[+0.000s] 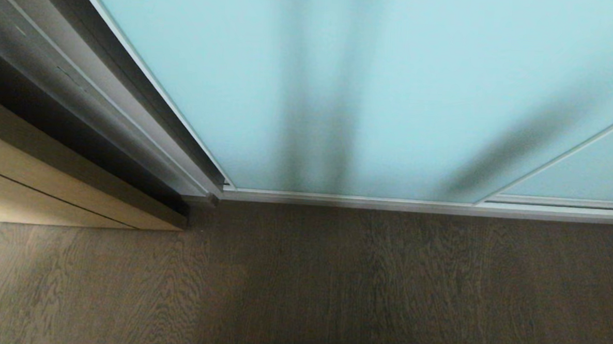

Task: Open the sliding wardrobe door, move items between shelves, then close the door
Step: Open the door

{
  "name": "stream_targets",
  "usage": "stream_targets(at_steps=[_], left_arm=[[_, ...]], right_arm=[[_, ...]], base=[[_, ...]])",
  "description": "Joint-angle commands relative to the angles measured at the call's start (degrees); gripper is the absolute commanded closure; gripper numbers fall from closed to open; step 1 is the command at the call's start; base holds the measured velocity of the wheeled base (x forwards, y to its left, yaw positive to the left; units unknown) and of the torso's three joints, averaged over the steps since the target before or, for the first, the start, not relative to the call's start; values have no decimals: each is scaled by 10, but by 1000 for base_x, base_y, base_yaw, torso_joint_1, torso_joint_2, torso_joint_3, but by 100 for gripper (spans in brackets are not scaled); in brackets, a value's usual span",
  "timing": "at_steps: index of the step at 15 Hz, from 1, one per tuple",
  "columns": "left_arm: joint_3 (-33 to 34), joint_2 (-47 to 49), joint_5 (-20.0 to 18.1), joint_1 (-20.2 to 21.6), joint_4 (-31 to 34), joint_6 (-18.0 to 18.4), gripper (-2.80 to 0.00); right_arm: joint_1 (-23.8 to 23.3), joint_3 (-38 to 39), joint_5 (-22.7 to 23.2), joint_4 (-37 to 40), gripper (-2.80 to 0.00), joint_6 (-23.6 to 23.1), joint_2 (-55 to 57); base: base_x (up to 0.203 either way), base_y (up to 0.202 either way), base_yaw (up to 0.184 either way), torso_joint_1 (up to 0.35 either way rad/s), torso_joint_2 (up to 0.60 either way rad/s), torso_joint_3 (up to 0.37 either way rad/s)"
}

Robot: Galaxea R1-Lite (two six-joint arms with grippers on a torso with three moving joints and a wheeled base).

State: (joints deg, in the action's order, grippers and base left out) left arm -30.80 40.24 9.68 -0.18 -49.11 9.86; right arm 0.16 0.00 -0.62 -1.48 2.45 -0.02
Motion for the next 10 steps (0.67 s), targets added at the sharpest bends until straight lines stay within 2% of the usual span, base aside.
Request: stream_targets(at_steps=[1,5,10], left_arm=[[-28,63,16,0,-10,-15,0],[-64,132,23,0,-77,-20,0],[-133,183,19,-1,-83,-16,0]], right_arm=[[0,0,0,0,0,0,0],[0,0,0,0,0,0,0],[0,0,0,0,0,0,0]], base=[[0,0,0,0,0,0],[0,0,0,0,0,0],[0,0,0,0,0,0]])
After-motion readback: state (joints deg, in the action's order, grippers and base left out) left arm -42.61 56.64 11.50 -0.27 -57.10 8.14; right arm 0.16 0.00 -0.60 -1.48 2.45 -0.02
